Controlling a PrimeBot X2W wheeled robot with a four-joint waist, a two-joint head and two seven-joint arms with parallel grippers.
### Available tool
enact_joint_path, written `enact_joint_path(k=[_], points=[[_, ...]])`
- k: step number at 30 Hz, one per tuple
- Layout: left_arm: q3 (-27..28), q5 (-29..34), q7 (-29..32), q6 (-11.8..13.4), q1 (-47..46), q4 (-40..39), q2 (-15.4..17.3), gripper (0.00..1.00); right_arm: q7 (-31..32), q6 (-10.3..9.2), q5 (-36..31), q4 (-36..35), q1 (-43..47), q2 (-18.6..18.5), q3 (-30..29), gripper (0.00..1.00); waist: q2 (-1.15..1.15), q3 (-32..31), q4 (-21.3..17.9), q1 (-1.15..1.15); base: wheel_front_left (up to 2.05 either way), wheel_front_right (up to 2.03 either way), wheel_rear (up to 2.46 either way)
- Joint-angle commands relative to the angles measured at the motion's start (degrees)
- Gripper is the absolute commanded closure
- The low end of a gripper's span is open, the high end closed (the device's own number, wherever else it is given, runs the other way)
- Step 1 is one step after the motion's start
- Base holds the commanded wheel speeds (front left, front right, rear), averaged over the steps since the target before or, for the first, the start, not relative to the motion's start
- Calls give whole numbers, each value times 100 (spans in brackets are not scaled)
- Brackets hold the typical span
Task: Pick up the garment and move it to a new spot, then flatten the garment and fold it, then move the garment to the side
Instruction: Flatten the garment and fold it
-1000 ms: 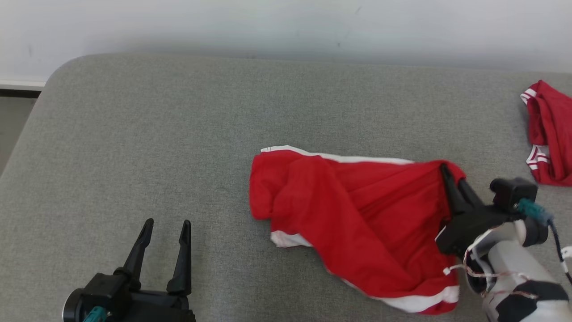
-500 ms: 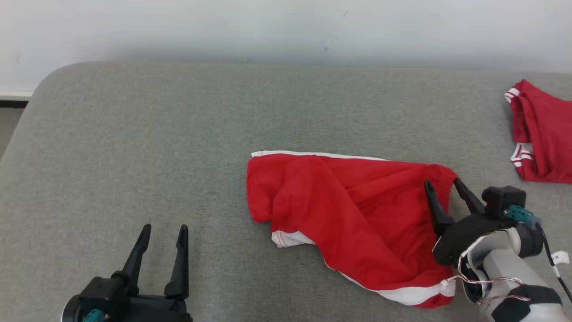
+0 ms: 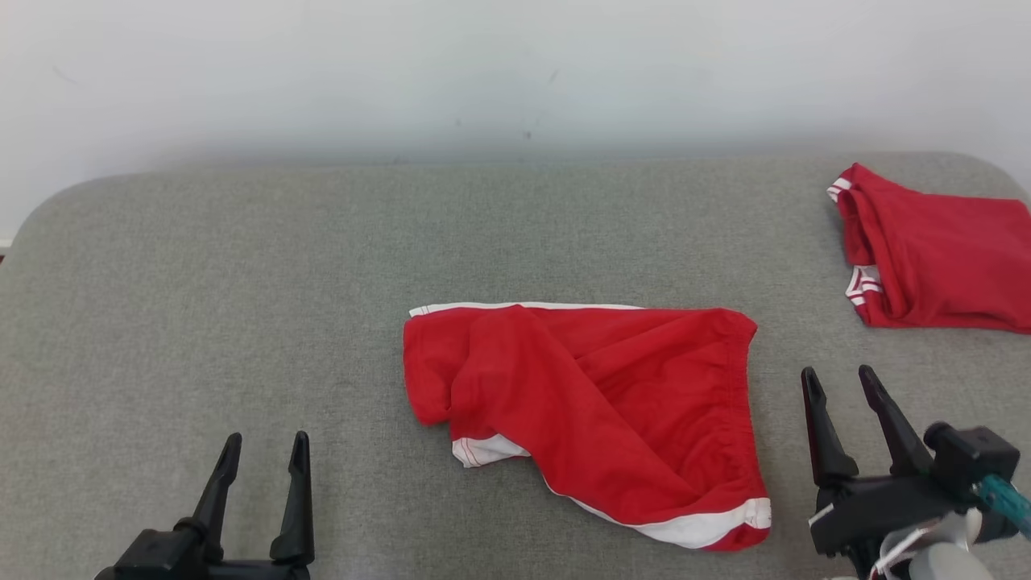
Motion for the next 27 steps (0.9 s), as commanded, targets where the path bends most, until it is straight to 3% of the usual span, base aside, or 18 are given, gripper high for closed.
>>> enact_joint_path(k=[1, 14, 27], points=[[44, 41, 0, -10, 85, -37, 1, 0, -25, -16, -159, -361, 318, 83, -137, 0, 0, -128, -95, 1, 0, 0, 0], [162, 134, 0, -31, 255, -53, 1, 0, -26, -16, -782, -1854, 1586, 278, -138, 0, 0, -341, -144, 1, 0, 0, 0], [94, 86, 0, -1, 337, -58, 0, 0, -26, -16, -866, -1881, 1801, 223, 16, 0, 0, -344, -124, 1, 0, 0, 0]])
